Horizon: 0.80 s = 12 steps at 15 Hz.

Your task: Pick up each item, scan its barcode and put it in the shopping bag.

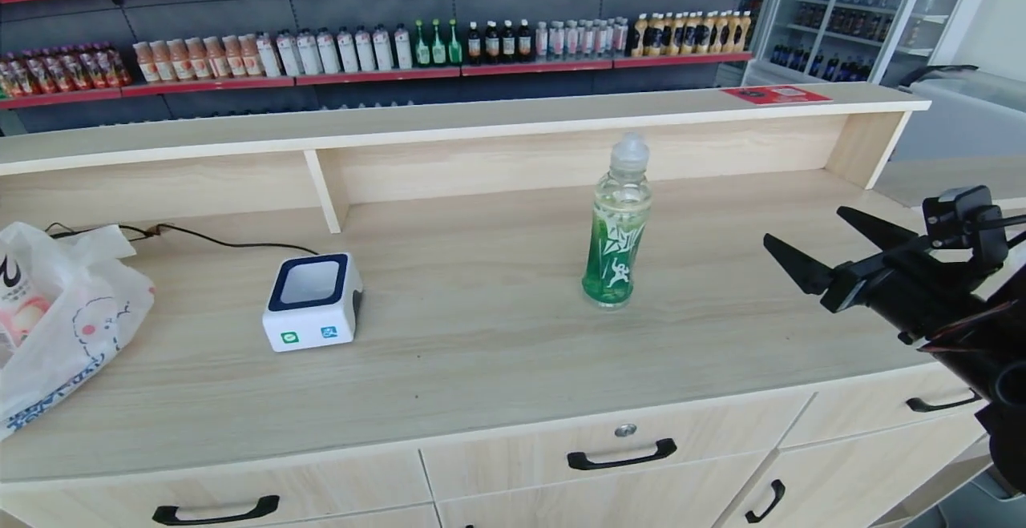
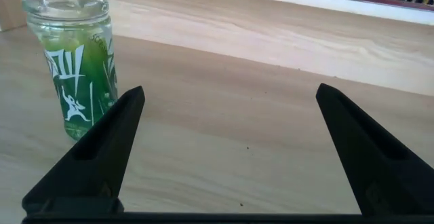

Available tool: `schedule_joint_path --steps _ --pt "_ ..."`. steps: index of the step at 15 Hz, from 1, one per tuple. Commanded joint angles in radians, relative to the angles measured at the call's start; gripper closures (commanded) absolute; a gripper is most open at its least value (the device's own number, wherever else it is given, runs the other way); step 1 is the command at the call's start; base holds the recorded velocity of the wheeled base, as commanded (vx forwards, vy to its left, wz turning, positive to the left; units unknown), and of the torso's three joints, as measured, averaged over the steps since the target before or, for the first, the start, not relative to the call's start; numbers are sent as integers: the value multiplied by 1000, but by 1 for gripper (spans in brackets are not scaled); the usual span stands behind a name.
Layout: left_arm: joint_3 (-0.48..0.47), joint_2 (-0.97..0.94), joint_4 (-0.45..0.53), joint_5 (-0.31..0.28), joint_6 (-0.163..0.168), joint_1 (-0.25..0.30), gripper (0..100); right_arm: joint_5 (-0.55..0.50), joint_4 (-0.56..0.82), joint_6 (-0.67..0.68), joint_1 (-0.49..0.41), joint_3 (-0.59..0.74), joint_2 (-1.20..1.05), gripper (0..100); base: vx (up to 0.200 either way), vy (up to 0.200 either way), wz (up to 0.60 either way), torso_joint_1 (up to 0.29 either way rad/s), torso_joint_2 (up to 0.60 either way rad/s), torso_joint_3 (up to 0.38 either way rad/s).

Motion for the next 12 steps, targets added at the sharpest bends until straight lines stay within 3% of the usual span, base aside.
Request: schedule_joint_path --steps 1,3,7,12 --pt "0 1 0 1 0 -1 0 1 -2 1 3 2 6 0 0 0 600 7 12 -2" --pt "0 1 0 1 0 -1 0 1 -2 0 4 0 4 0 0 0 600 -10 2 0" --pt "0 1 0 1 0 -1 0 1 -2 3 6 34 -16 0 0 0 0 0 0 0" --pt "0 1 0 1 0 -1 0 3 -2 7 116 187 -71 0 0 0 0 0 0 0"
